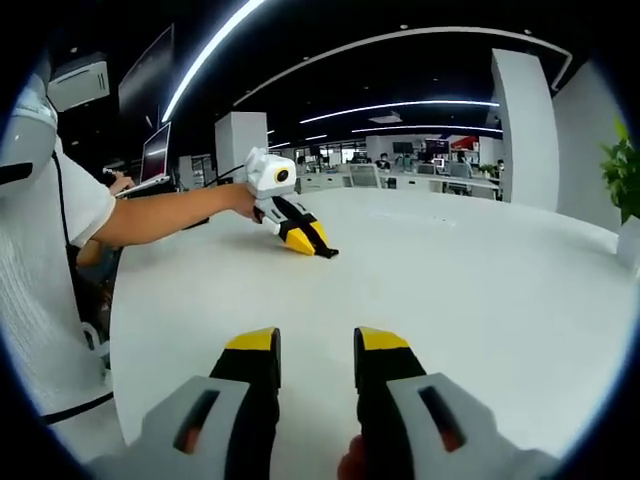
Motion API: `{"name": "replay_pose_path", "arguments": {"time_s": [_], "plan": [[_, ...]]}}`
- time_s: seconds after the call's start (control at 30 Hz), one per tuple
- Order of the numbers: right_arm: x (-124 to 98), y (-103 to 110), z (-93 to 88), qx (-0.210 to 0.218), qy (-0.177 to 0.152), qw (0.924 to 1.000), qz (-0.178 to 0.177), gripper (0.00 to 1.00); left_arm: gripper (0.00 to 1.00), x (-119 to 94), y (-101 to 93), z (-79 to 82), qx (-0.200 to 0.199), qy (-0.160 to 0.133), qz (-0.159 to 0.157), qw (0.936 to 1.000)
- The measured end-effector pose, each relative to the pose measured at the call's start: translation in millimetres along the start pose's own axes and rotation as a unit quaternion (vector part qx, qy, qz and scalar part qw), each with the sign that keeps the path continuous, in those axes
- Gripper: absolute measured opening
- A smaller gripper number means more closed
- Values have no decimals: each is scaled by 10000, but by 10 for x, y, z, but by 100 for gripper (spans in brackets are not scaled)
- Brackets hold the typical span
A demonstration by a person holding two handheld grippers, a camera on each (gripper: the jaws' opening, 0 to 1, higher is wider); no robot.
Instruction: Snap the two parts of the plastic buckle together until the buckle closes and remains connected.
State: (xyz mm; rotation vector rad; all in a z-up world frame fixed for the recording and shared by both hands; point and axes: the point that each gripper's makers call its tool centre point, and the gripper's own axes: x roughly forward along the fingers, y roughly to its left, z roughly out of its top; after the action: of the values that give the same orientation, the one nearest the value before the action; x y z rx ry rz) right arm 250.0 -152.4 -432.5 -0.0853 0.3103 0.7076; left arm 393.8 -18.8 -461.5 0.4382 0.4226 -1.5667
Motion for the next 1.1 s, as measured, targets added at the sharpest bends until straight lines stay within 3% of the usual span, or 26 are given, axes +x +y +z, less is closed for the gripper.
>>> {"name": "replay_pose_path", "arguments": {"time_s": [0.53,1.1], "plan": [[-10,-18,5,30,-41,10000,-24,30,12,6,-12,-2,48,-27,4,10000],[-22,-27,15,22,-92,9999,-43,30,20,0,42,-1,32,13,201,9998]]}}
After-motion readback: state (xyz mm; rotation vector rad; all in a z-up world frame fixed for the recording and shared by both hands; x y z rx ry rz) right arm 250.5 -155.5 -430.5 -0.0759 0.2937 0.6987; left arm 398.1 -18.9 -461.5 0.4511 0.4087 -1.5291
